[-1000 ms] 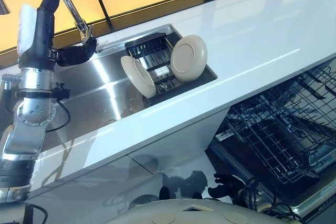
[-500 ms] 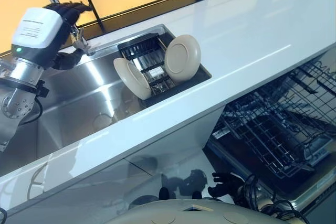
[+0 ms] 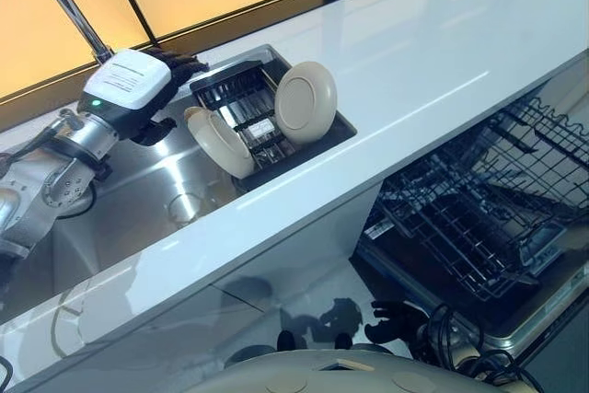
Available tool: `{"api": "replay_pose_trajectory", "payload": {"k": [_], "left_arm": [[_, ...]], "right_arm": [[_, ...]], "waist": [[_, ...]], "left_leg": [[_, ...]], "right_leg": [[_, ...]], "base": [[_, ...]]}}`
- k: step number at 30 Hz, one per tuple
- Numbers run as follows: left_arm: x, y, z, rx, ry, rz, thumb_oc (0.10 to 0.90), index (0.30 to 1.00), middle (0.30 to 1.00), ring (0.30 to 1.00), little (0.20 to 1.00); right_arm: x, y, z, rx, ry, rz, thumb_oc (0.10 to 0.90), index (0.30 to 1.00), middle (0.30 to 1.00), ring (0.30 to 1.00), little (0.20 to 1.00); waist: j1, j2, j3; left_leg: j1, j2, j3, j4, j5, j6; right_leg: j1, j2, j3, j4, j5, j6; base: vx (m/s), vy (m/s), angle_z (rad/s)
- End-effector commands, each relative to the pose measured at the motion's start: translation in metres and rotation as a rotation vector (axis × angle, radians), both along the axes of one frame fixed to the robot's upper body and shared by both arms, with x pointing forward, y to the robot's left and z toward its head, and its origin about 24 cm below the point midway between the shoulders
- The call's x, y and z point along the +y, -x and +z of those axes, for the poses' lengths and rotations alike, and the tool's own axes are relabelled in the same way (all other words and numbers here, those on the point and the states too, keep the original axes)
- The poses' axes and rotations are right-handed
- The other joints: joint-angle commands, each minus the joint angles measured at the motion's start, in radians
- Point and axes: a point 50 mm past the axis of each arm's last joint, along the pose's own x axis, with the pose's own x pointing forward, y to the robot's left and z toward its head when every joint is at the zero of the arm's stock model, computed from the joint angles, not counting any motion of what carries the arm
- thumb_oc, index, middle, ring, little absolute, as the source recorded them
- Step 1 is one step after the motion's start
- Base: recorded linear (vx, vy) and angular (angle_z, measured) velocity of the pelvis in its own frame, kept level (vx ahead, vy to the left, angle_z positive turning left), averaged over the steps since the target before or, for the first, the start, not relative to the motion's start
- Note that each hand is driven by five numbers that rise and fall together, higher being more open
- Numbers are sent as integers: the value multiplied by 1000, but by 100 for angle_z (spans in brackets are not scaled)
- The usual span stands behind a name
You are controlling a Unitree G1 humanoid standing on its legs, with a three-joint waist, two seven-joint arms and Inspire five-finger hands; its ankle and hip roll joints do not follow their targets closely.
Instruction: Pick up plates and place into dishwasher.
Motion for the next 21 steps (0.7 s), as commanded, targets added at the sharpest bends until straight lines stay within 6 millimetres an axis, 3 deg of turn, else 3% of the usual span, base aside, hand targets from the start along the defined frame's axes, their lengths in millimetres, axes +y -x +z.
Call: {"api": "replay_pose_trajectory", "payload": {"k": [1,21], "left_arm": [[10,-13,63,-193,-69,100,800,900,900,900,900],[8,-25,50,-144,-120,144,800,900,900,900,900]], "right_arm": [[-12,9,1,52,36,77,800,900,900,900,900],[-15,9,2,46,42,53,800,900,900,900,900]], "waist": [[-26,4,-17],[-44,5,-8]], "left_leg": [[-5,-52,25,20,-113,7],[-8,-54,35,21,-112,5]], "right_leg": [[-55,-7,7,120,-77,110],[-49,3,16,102,-72,106]], "base": [[-8,-8,-6],[-5,-2,-3]]}}
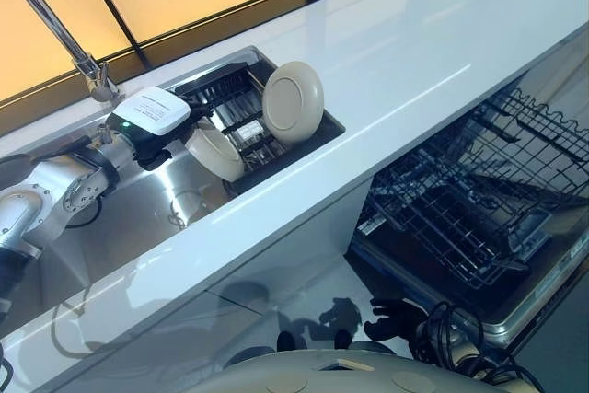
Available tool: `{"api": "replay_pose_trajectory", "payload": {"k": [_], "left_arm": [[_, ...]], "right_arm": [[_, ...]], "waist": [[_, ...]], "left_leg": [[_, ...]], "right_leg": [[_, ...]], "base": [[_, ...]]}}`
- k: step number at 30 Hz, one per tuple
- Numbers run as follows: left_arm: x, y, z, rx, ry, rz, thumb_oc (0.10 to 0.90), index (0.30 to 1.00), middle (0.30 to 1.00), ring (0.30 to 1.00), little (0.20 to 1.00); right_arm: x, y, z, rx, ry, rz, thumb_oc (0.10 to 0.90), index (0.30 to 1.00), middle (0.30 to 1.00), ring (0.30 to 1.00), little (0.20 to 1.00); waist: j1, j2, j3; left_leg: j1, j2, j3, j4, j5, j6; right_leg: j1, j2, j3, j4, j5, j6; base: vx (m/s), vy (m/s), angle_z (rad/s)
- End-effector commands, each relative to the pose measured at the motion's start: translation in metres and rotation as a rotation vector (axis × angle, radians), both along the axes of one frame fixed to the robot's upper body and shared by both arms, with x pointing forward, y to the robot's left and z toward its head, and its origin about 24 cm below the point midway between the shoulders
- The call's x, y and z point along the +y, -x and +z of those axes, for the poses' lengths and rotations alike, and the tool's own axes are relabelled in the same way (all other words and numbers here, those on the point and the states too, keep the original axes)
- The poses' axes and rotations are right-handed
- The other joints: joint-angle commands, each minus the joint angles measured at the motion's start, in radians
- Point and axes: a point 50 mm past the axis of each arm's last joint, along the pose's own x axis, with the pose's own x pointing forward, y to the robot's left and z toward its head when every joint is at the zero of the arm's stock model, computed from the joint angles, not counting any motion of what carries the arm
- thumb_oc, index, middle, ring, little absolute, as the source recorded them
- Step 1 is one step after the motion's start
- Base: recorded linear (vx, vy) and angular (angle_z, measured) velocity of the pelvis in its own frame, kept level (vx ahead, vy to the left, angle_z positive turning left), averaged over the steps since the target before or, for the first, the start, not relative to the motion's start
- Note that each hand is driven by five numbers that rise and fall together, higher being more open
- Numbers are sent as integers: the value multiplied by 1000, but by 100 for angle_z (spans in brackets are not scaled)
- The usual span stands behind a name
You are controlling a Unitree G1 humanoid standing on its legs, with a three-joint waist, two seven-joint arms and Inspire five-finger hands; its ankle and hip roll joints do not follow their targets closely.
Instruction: Pick up plates and place into dishwasher.
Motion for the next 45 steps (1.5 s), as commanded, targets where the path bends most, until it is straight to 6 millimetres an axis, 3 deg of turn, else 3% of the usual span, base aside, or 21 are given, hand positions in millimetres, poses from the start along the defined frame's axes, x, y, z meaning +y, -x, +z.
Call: {"api": "replay_pose_trajectory", "payload": {"k": [1,16,17,18,20,26,30,35,36,45], "left_arm": [[6,-22,76,-337,29,63,800,900,900,900,900],[2,-39,46,-326,142,117,800,900,900,900,900],[2,-41,43,-311,139,135,580,712,712,712,680],[2,-42,38,-291,142,149,281,455,455,455,381],[0,-45,34,-270,160,162,100,300,300,300,200],[1,-52,31,-297,176,204,100,300,300,300,200],[3,-52,35,-348,219,206,100,300,300,300,200],[8,-45,46,-424,330,187,100,300,300,300,200],[10,-42,52,-465,370,172,100,300,300,300,200],[18,-11,90,-720,490,35,100,300,300,300,200]], "right_arm": [[-15,12,1,50,44,54,800,900,900,900,900],[-13,13,0,54,41,51,800,900,900,900,900],[-13,13,0,54,41,52,800,900,900,900,900],[-12,13,0,54,42,55,800,900,900,900,900],[-11,12,0,56,42,56,800,900,900,900,900],[-11,13,0,51,40,53,800,900,900,900,900],[-8,-1,7,-38,4,31,800,900,900,900,900],[6,-41,34,-274,-110,-6,800,900,900,900,900],[16,-53,46,-362,-164,-10,800,900,900,900,900],[35,-68,82,-584,-249,52,800,900,900,900,900]], "waist": [[-25,3,-8],[-53,-8,-2],[-55,-8,-2],[-60,-7,-1],[-64,-8,0],[-76,-11,-1],[-78,-15,1],[-87,-23,6],[-89,-28,8],[-94,-38,-9]], "left_leg": [[-7,-54,11,21,-110,4],[-9,-49,35,20,-110,4],[-10,-49,37,20,-110,4],[-10,-48,40,20,-110,3],[-10,-47,44,20,-110,2],[-12,-46,54,22,-110,1],[-13,-45,53,25,-109,-2],[-14,-42,51,27,-106,-3],[-17,-42,50,28,-106,-3],[-12,-38,47,12,-102,-6]], "right_leg": [[-37,3,-7,104,-76,106],[-44,14,10,101,-72,102],[-45,14,10,101,-72,102],[-45,15,12,100,-72,103],[-45,17,14,99,-72,102],[-43,22,18,93,-71,100],[-39,24,19,89,-69,97],[-38,25,18,88,-68,92],[-40,25,20,89,-69,91],[-39,20,20,80,-65,99]], "base": [[0,0,0],[3,-4,-1],[0,0,0],[0,0,0],[8,-6,-3],[7,-6,-4],[3,-14,-7],[-15,-16,-3],[-40,-13,-1],[-17,-2,-1]]}}
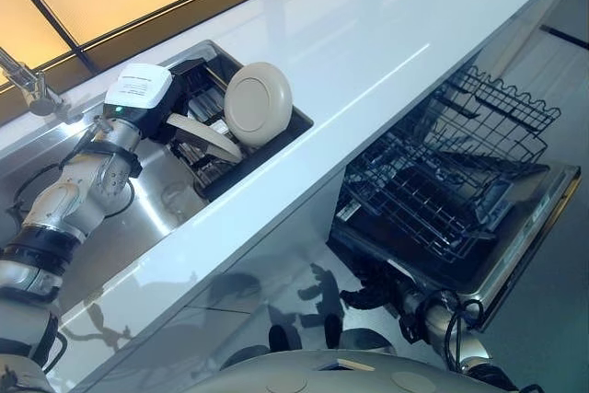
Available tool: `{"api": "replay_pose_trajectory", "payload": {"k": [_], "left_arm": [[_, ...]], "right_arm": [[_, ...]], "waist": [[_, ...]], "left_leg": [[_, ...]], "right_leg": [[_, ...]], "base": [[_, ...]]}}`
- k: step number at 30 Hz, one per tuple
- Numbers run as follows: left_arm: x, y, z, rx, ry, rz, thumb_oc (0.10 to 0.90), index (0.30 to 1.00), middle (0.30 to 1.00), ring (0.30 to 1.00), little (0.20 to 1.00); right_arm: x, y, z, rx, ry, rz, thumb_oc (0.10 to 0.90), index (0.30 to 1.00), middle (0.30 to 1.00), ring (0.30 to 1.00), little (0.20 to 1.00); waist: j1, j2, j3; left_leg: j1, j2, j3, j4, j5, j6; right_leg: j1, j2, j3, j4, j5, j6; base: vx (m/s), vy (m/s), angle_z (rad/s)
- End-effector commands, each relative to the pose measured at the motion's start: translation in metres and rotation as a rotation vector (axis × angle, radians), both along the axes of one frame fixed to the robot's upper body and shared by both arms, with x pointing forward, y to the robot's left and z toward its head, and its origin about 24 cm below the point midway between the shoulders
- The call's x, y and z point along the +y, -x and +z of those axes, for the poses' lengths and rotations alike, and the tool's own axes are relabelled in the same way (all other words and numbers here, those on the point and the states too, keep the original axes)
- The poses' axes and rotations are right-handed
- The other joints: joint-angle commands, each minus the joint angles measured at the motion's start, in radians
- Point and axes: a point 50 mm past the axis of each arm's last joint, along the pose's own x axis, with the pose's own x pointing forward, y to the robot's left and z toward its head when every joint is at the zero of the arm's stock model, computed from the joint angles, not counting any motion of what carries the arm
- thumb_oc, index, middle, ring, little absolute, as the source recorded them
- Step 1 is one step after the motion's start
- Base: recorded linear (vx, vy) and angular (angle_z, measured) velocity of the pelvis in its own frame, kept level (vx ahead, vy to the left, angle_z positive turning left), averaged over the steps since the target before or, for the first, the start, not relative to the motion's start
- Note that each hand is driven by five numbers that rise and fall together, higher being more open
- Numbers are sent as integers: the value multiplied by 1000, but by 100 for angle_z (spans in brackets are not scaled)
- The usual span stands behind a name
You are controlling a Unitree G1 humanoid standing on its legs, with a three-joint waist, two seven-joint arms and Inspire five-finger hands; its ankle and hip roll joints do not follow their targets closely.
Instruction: Pick up plates and place into dishwasher.
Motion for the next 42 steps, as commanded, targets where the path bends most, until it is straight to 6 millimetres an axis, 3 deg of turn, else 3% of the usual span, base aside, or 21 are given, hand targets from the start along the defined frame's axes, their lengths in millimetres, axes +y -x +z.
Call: {"api": "replay_pose_trajectory", "payload": {"k": [1,6,16,20,23,27,32,36,42], "left_arm": [[12,16,92,-447,49,-25,100,300,300,300,200],[10,35,106,-577,74,-59,100,300,300,300,200],[22,71,115,-780,109,-36,100,300,300,300,200],[19,78,115,-813,124,-46,100,300,300,300,200],[12,79,119,-823,136,-71,100,300,300,300,200],[-2,78,123,-829,166,-127,100,300,300,300,200],[-24,73,124,-788,229,-234,100,300,300,300,200],[-41,68,115,-699,338,-339,100,300,300,300,200],[-65,56,105,-543,546,-474,100,300,300,300,200]], "right_arm": [[4,-24,33,-218,-60,15,800,900,900,900,900],[2,-33,57,-344,-100,-85,800,900,900,900,900],[-32,-41,149,-885,-44,-479,800,900,900,900,900],[-43,-41,187,-1136,66,-657,800,900,900,900,900],[-45,-42,214,-1321,113,-696,800,900,900,900,900],[-30,-47,255,-1580,145,-528,800,900,900,900,900],[-1,-58,287,-1662,163,-140,800,900,900,900,900],[17,-67,301,-1652,279,115,800,900,900,900,900],[37,-83,308,-1643,376,279,800,900,900,900,900]], "waist": [[-16,-6,-57],[-19,-9,-62],[-57,7,-75],[-65,21,-81],[-64,28,-84],[-51,32,-89],[-10,18,-96],[21,-3,-103],[51,-22,-106]], "left_leg": [[-12,-53,3,11,-90,3],[-8,-52,5,7,-91,5],[-4,-55,35,3,-104,18],[0,-59,43,2,-110,21],[2,-61,45,2,-112,21],[2,-63,38,3,-111,20],[-7,-64,18,5,-105,13],[-13,-65,2,7,-101,7],[-24,-62,-15,9,-83,2]], "right_leg": [[-28,3,-15,82,-76,108],[-31,0,-11,85,-74,114],[-56,-1,33,95,-72,128],[-61,0,48,98,-70,132],[-59,0,53,94,-68,131],[-58,0,51,95,-67,131],[-52,-6,27,95,-75,126],[-44,-10,6,87,-75,123],[-42,-10,-14,83,-61,116]], "base": [[0,0,0],[-14,4,0],[-35,36,-9],[-12,55,-16],[3,45,-14],[-6,19,-6],[-14,-11,0],[-35,-41,6],[-33,-37,13]]}}
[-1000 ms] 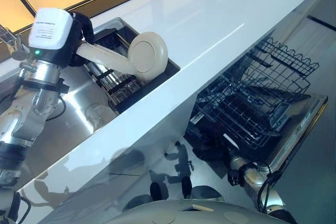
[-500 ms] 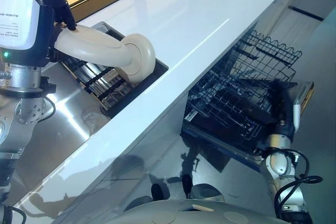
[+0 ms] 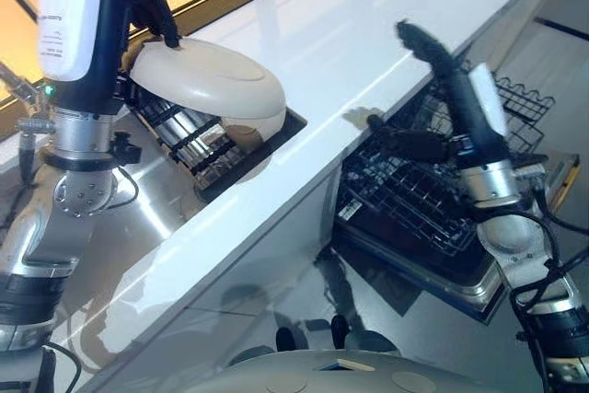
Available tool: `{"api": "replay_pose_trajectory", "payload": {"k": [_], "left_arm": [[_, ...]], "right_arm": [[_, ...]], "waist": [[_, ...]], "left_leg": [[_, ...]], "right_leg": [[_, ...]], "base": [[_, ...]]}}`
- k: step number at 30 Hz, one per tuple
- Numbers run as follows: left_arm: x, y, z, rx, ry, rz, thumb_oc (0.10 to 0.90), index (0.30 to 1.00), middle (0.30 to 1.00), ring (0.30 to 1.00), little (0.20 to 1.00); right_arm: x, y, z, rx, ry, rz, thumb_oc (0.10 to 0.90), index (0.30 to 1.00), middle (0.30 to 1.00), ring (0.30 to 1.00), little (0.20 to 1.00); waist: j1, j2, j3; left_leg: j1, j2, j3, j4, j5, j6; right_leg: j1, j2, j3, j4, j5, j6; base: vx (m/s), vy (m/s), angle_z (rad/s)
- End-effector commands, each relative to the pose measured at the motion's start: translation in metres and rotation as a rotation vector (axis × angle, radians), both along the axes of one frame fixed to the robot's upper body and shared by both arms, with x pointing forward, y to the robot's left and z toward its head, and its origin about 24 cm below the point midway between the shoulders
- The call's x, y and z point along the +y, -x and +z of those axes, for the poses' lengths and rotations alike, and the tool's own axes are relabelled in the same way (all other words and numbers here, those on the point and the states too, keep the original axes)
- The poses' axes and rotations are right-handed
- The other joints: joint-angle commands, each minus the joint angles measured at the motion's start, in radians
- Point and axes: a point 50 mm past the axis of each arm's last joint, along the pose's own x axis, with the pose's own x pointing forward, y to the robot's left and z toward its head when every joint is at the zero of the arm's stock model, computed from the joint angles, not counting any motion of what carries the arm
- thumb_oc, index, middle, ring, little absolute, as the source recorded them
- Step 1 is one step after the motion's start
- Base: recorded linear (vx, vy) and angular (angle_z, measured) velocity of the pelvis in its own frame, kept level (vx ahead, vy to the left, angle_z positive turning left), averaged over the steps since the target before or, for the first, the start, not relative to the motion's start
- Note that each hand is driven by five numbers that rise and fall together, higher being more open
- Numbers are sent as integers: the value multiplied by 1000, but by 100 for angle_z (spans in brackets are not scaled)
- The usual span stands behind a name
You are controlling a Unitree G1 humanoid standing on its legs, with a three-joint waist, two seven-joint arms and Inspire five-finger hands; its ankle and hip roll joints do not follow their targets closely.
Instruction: Pick up plates and place into dishwasher.
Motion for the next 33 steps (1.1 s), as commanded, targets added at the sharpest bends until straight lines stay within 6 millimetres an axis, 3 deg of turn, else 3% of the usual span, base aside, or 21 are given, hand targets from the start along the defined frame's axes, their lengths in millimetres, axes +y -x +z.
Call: {"api": "replay_pose_trajectory", "payload": {"k": [1,18,33], "left_arm": [[-18,-5,43,-122,69,-149,100,300,300,300,200],[-46,-19,29,-6,197,-286,100,300,300,300,200],[-50,-24,33,-24,235,-270,100,300,300,300,200]], "right_arm": [[20,-2,45,-216,15,88,800,900,900,900,900],[59,-9,59,-281,-43,199,800,900,900,900,900],[68,-15,54,-181,-109,251,800,900,900,900,900]], "waist": [[10,-62,-82],[38,-73,-79],[36,-74,-79]], "left_leg": [[-17,-62,-37,7,-82,0],[-13,-61,-49,8,-81,-6],[-11,-55,-56,12,-78,-7]], "right_leg": [[-17,-16,-61,81,-81,113],[5,-20,-90,62,-77,107],[10,-14,-94,83,-95,97]], "base": [[3,-14,4],[11,-11,5],[6,-3,3]]}}
